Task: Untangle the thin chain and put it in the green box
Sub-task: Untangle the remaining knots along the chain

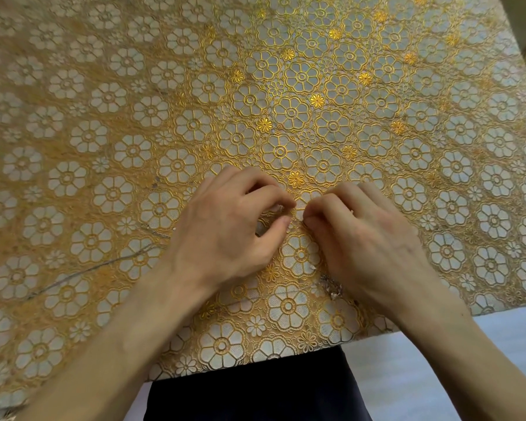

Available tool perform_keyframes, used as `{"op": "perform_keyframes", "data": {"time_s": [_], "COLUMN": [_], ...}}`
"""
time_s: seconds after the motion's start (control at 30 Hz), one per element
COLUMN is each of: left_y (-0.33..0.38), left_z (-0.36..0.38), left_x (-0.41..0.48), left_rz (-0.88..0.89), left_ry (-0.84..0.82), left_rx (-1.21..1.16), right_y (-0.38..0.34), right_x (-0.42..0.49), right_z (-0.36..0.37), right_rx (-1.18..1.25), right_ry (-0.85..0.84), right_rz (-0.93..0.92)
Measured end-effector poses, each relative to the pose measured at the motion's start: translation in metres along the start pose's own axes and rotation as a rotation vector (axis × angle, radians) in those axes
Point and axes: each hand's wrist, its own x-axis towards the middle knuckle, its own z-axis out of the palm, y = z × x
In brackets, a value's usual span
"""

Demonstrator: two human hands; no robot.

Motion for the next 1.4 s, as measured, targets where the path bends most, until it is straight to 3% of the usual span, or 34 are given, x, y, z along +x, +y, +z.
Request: {"op": "perform_keyframes", "data": {"time_s": [0.33, 0.67, 0.8, 1.17, 1.4], "left_y": [0.007, 0.010, 0.009, 0.010, 0.010], "left_z": [0.005, 0.001, -0.001, -0.006, -0.009], "left_x": [-0.002, -0.002, -0.001, 0.001, 0.002], "left_rz": [-0.034, -0.106, -0.133, -0.182, -0.205], "left_ry": [0.080, 0.078, 0.067, -0.011, -0.035], "left_rx": [-0.162, -0.278, -0.346, -0.396, -0.413], "right_y": [-0.012, -0.015, -0.011, -0.004, -0.006], "right_x": [0.000, -0.001, -0.001, -0.001, 0.002], "right_z": [-0.005, -0.007, -0.012, -0.008, -0.007], "right_rx": [0.448, 0.681, 0.635, 0.337, 0.304], "right_ry": [-0.007, 0.012, 0.023, 0.217, 0.200], "right_rz": [0.297, 0.435, 0.395, 0.075, 0.011]}}
